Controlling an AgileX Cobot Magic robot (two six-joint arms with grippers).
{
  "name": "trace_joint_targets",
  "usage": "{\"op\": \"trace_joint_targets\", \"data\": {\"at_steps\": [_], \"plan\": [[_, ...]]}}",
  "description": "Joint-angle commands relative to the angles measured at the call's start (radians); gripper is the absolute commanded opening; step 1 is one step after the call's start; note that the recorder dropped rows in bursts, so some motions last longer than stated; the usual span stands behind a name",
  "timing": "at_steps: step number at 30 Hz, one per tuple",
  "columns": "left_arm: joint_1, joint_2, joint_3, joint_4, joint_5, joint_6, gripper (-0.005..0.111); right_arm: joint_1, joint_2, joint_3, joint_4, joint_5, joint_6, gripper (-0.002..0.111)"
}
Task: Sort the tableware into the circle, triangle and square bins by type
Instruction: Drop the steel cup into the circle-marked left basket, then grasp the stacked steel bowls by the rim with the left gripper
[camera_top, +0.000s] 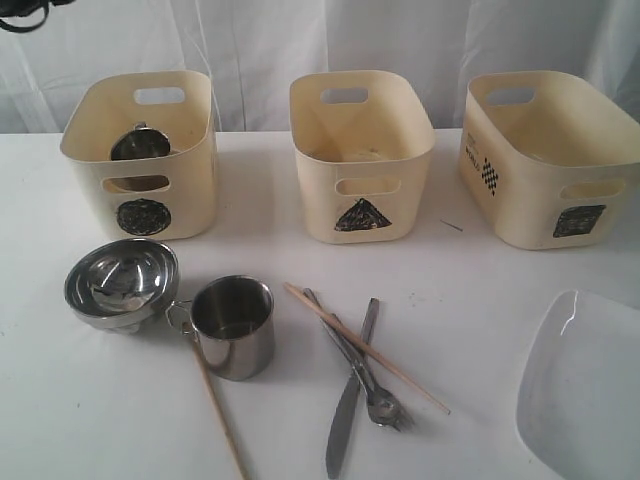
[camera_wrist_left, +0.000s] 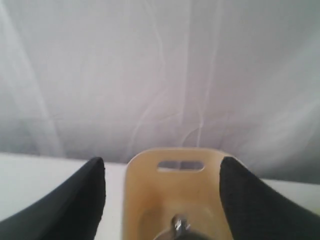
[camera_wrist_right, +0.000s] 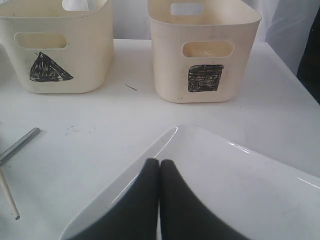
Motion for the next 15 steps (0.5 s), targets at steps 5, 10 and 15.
{"op": "trace_joint_targets", "data": {"at_steps": [5,10,15], "plan": [[-0.023,-0.120,0.008,-0.309,0.982,0.504,0.068,0.002,-0.007,0.002,-0.002,0.000,0.000,0.000],[-0.023,-0.104,0.167,-0.709,0.941,0.864,0.068,0.002,-0.007,0.002,-0.002,0.000,0.000,0.000],[-0.023,-0.064,0.334,-0.775,0.656,0.923,0.068,0.002,-0.007,0.002,-0.002,0.000,0.000,0.000]]}}
